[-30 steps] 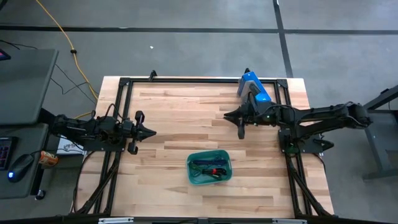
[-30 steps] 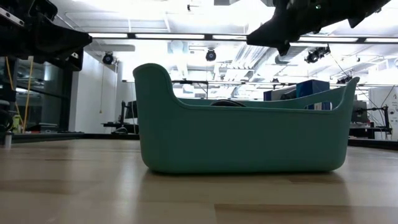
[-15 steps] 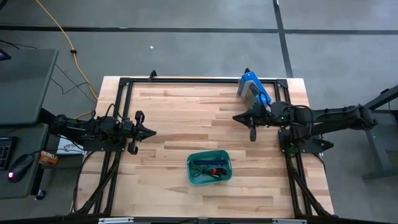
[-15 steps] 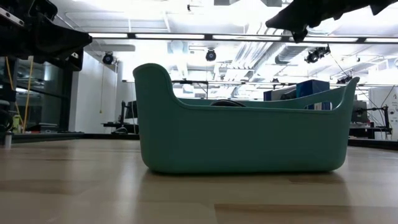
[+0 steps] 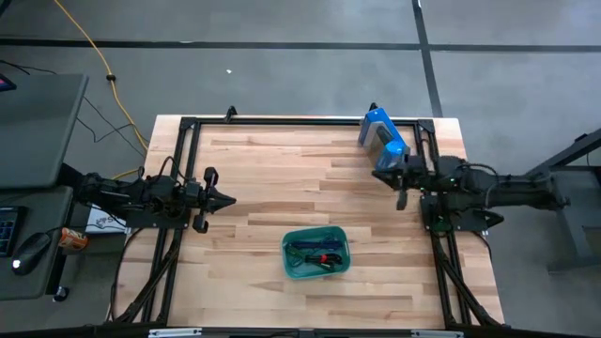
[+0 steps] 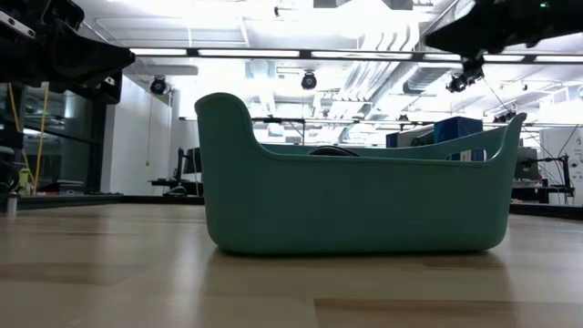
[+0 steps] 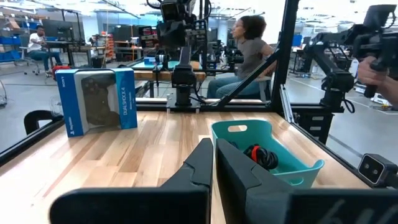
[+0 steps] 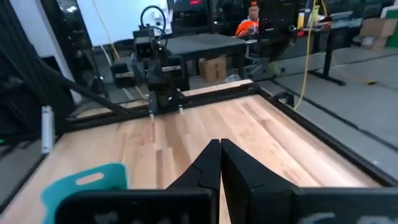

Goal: Pick and place USB-C Cables
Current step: Return to Home Position

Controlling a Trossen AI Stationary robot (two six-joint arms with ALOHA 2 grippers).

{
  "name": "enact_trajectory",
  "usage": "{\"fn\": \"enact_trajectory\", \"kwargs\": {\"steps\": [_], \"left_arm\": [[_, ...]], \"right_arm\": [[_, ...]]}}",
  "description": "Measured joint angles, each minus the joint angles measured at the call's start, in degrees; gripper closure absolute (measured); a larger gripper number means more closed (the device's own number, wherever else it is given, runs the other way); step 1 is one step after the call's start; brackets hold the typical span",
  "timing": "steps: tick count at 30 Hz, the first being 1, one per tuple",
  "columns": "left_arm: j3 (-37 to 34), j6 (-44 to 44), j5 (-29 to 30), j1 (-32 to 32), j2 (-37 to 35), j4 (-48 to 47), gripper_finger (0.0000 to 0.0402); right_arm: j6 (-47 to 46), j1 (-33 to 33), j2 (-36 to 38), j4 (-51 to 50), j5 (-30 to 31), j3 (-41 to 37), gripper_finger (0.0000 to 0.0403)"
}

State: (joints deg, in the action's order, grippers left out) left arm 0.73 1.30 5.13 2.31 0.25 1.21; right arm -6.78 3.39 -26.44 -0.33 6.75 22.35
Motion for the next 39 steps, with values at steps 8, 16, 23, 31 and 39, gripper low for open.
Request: {"fn": "enact_trajectory", "kwargs": {"steps": [8,16,23,31,39], "left_arm": [[0.0,0.0,0.0,0.0,0.0,0.0,0.0401],[0.0,0.0,0.0,0.0,0.0,0.0,0.0401],[0.0,0.0,0.0,0.0,0.0,0.0,0.0401],[0.0,0.0,0.0,0.0,0.0,0.0,0.0401],[0.0,0.0,0.0,0.0,0.0,0.0,0.0401]], "right_arm": [[-0.4,-0.5,12.8,-0.2,-2.1,-5.7,0.0403],[-0.8,-1.0,17.0,11.3,-3.6,-17.7,0.0403],[0.3,-1.5,17.6,15.8,-3.0,-21.8,0.0403],[1.9,-1.6,17.6,5.9,-1.4,-21.8,0.0403],[4.3,-1.5,17.5,1.5,-5.5,-21.8,0.0403]]}}
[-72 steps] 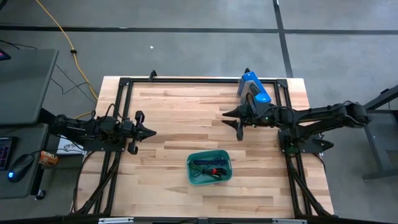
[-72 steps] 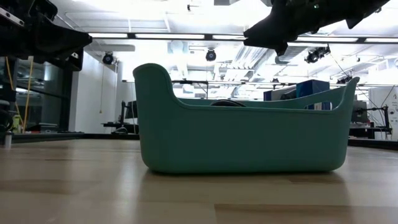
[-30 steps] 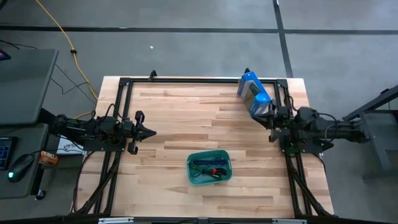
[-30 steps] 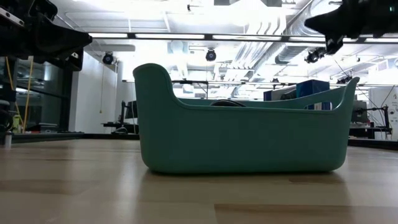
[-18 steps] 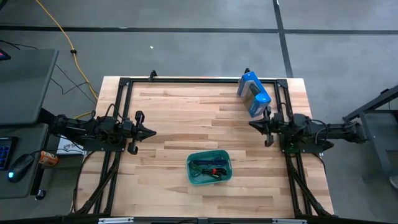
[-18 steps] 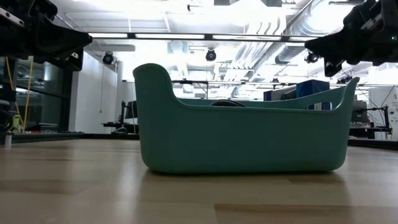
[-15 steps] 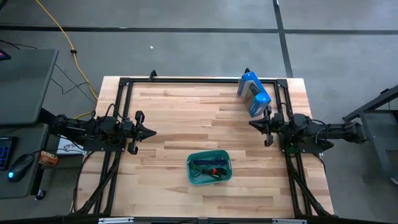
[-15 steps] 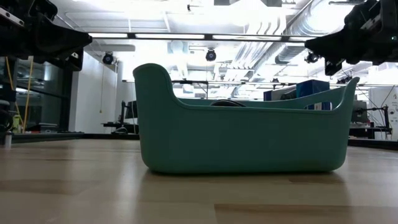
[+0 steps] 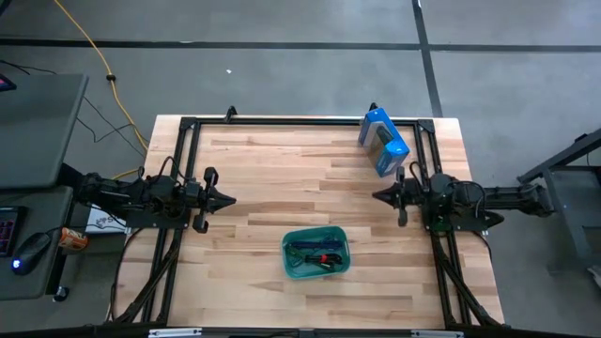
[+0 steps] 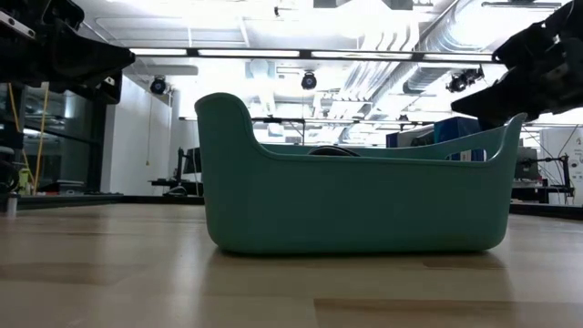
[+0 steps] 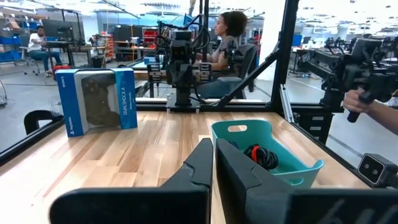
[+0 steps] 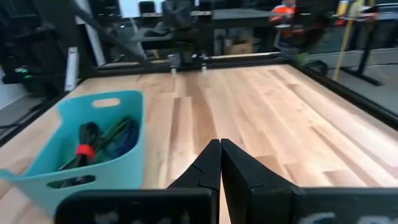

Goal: Pick and place USB-C Cables
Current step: Return to Home Position

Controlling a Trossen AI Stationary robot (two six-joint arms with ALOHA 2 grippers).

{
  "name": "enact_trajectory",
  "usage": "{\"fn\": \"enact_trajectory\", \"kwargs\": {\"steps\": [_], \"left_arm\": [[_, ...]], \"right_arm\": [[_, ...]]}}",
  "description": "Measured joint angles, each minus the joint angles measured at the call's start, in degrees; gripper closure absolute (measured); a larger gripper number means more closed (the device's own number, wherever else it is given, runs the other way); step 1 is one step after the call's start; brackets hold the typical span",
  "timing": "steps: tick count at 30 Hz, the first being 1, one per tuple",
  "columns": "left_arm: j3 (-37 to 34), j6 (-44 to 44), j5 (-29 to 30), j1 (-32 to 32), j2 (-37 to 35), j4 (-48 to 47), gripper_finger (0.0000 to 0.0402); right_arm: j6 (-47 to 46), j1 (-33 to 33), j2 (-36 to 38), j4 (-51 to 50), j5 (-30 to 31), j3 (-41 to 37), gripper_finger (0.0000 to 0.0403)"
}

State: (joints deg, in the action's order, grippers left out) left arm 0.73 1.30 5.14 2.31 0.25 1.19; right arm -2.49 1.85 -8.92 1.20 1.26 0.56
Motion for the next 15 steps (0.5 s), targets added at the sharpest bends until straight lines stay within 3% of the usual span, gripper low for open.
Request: {"fn": "enact_trajectory", "kwargs": {"steps": [15], "left_arm": [[0.0,0.0,0.0,0.0,0.0,0.0,0.0401]], "right_arm": [[-1.9,0.0,0.0,-0.1,-0.7,0.0,0.0403]]}}
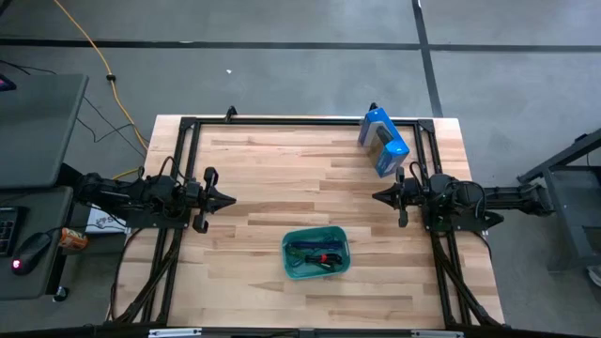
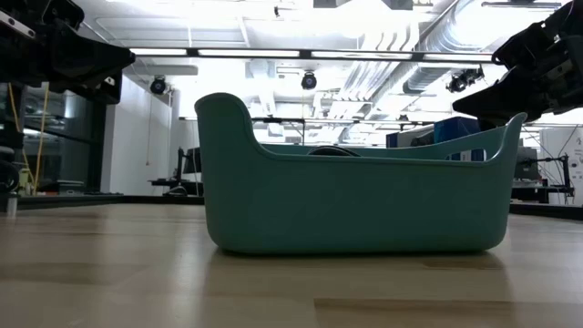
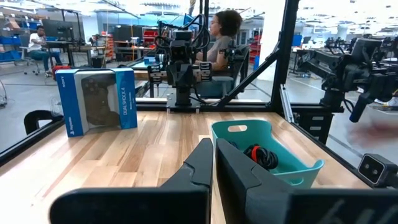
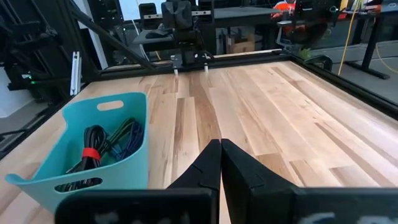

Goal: Pick and place USB-C Cables
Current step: Return to Home Position

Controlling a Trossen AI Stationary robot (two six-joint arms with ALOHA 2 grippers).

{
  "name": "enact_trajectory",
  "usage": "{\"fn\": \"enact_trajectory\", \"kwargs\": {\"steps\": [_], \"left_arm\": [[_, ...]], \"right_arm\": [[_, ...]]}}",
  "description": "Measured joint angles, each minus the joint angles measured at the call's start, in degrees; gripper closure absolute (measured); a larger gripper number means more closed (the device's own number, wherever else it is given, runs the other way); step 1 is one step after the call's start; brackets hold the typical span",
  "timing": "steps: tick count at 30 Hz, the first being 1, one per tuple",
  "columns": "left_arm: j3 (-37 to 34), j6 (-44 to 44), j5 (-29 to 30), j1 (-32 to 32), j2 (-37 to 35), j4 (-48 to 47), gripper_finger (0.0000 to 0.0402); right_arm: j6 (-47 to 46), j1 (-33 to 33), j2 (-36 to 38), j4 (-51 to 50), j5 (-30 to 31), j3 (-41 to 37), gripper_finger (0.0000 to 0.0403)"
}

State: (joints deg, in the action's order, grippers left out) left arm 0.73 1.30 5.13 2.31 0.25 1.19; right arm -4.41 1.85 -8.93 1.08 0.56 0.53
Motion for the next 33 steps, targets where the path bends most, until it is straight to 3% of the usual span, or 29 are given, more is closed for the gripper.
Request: {"fn": "enact_trajectory", "kwargs": {"steps": [33], "left_arm": [[0.0,0.0,0.0,0.0,0.0,0.0,0.0401]], "right_arm": [[-1.6,0.0,0.0,0.0,0.1,0.0,0.0402]]}}
